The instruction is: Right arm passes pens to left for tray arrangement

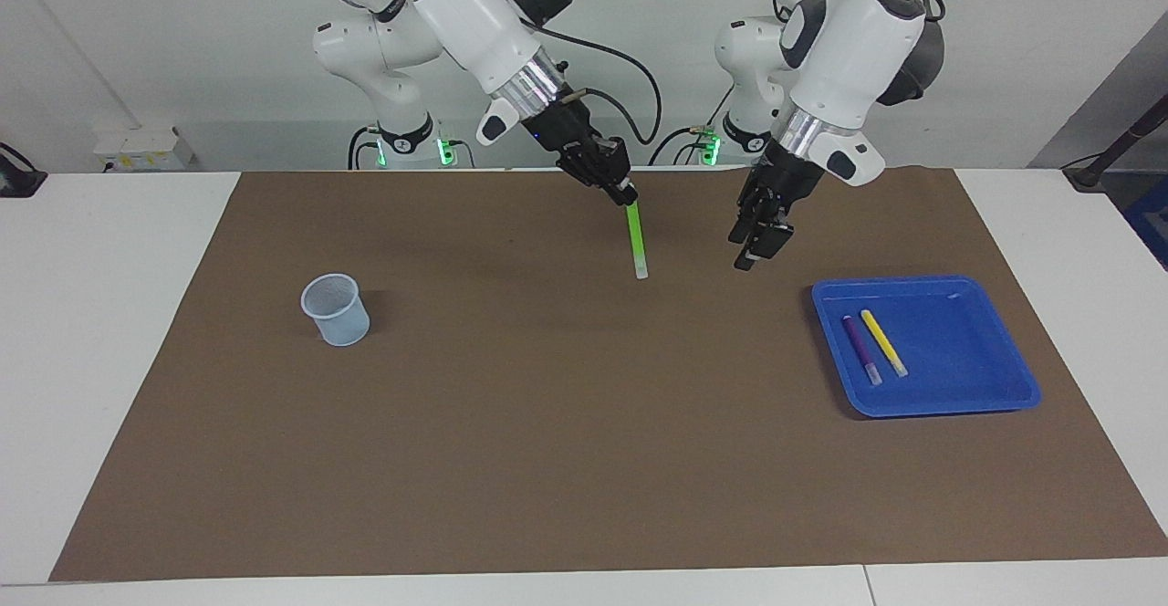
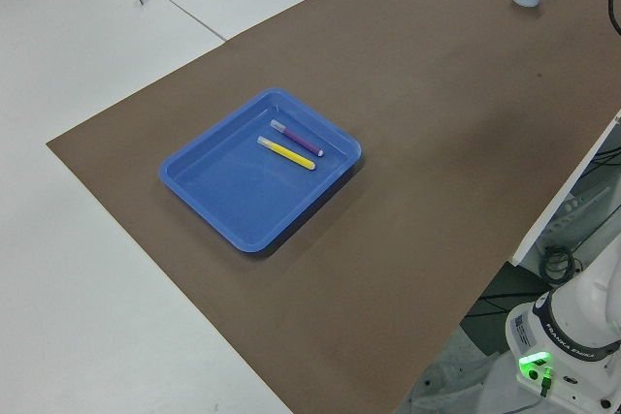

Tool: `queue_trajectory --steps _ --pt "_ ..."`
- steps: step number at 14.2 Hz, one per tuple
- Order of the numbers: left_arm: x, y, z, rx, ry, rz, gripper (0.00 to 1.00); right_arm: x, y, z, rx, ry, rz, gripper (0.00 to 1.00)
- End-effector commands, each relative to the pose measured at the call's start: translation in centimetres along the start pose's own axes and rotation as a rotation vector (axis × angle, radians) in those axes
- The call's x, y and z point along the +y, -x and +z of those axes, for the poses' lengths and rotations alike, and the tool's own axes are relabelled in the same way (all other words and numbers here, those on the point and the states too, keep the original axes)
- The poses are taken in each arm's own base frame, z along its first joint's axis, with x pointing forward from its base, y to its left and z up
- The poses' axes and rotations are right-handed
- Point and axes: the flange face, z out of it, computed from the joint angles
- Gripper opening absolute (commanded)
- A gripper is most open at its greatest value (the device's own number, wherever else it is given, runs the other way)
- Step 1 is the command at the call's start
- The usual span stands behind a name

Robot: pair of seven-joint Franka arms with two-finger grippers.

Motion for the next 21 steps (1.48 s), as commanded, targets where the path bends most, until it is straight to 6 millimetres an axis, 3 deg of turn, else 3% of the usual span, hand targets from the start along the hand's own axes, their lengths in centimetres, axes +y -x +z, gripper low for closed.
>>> queue_trajectory --steps 1,5,9,15,19,21 --pt "-1.0 0.9 0.6 -0.040 -0.078 0.090 0.58 0.2 -0.2 0.7 -0.005 -0.016 0.033 0.00" --pt "-2.2 0.7 0.3 -0.155 -0.168 0.321 0.58 0.2 -0.1 0.7 -0.005 -0.016 0.032 0.00" --pt "-2.2 0.1 -0.4 -0.275 -0.169 0.416 0.58 0.2 -0.1 0.8 -0.006 -0.015 0.032 0.00" --pt "0.4 4.2 -3.9 -0.331 -0.142 0.500 0.58 0.2 -0.1 0.7 -0.005 -0.016 0.031 0.00" --pt "1.0 4.9 -3.8 -0.338 -0.082 0.497 0.58 0.2 -0.1 0.8 -0.006 -0.015 0.032 0.00" --pt "1.7 4.8 -2.0 -0.345 -0.097 0.492 0.58 0.2 -0.1 0.8 -0.006 -0.015 0.032 0.00"
